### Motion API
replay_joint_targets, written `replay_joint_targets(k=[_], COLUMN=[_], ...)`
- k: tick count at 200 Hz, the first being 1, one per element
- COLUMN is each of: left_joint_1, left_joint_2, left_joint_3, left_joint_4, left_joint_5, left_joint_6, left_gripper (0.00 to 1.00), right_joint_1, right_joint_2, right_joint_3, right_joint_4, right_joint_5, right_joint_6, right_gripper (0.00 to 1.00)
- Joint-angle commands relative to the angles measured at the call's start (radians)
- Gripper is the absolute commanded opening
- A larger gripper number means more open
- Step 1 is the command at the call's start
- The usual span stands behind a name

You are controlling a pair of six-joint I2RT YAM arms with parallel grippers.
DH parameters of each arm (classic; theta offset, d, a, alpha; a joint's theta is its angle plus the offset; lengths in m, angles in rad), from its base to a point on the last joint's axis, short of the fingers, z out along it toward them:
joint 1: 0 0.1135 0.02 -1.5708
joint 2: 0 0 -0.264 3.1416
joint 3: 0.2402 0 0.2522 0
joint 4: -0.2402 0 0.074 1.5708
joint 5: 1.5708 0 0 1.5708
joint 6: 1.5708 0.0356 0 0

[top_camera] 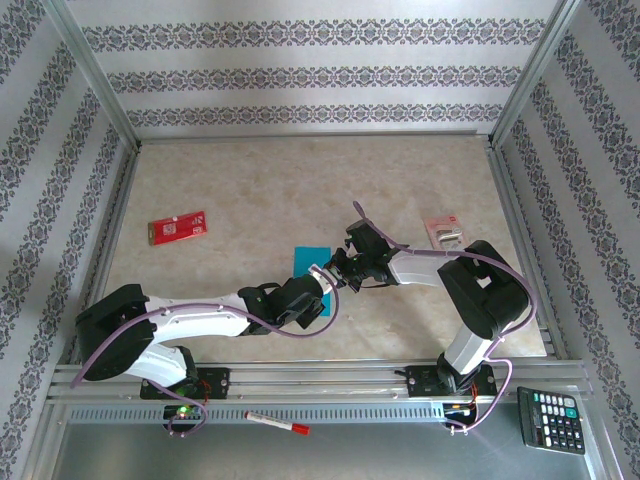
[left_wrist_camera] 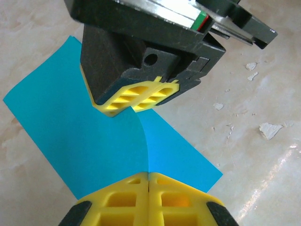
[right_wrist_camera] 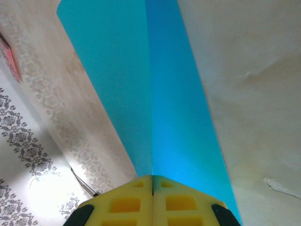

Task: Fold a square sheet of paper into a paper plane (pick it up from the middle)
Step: Fold the triangle a second time at the center of the table.

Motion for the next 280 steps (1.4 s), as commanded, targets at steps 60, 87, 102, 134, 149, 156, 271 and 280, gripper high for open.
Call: replay_joint_targets(k=[60, 87, 102, 134, 149, 156, 271, 280], left_joint_1=[0.097, 0.148, 0.162, 0.171, 0.176, 0.177, 0.225, 0.226], left_joint_2=[-0.021, -0.039, -0.045, -0.043, -0.047, -0.051, -0.039, -0.042], left_joint_3=[-0.041, -0.058, -0.066, -0.074, -0.081, -0.084, -0.104, -0.104], left_joint_4=[0.108, 0.138, 0.156, 0.161, 0.165, 0.168, 0.213, 0.206], left_joint_5=[0.243, 0.366, 0.403, 0.427, 0.428, 0.43, 0.51, 0.511], left_joint_6=[-0.067, -0.1, -0.111, -0.114, -0.116, -0.119, -0.147, -0.146], left_gripper=[0.0, 0.0, 0.0, 0.0, 0.0, 0.0, 0.0, 0.0], right_joint_1=[-0.043, -0.097, -0.124, -0.141, -0.14, -0.141, -0.11, -0.1], right_joint_2=[-0.038, -0.134, -0.18, -0.185, -0.166, -0.162, -0.073, -0.062], right_joint_3=[-0.015, -0.005, 0.01, 0.058, 0.092, 0.106, 0.21, 0.221], right_joint_4=[-0.026, -0.168, -0.258, -0.307, -0.351, -0.375, -0.333, -0.331], right_joint_5=[-0.018, 0.021, 0.067, 0.104, 0.136, 0.16, 0.089, 0.078], right_joint_6=[-0.069, -0.201, -0.287, -0.377, -0.419, -0.443, -0.568, -0.574], right_gripper=[0.25, 0.38, 0.48, 0.52, 0.52, 0.52, 0.0, 0.0])
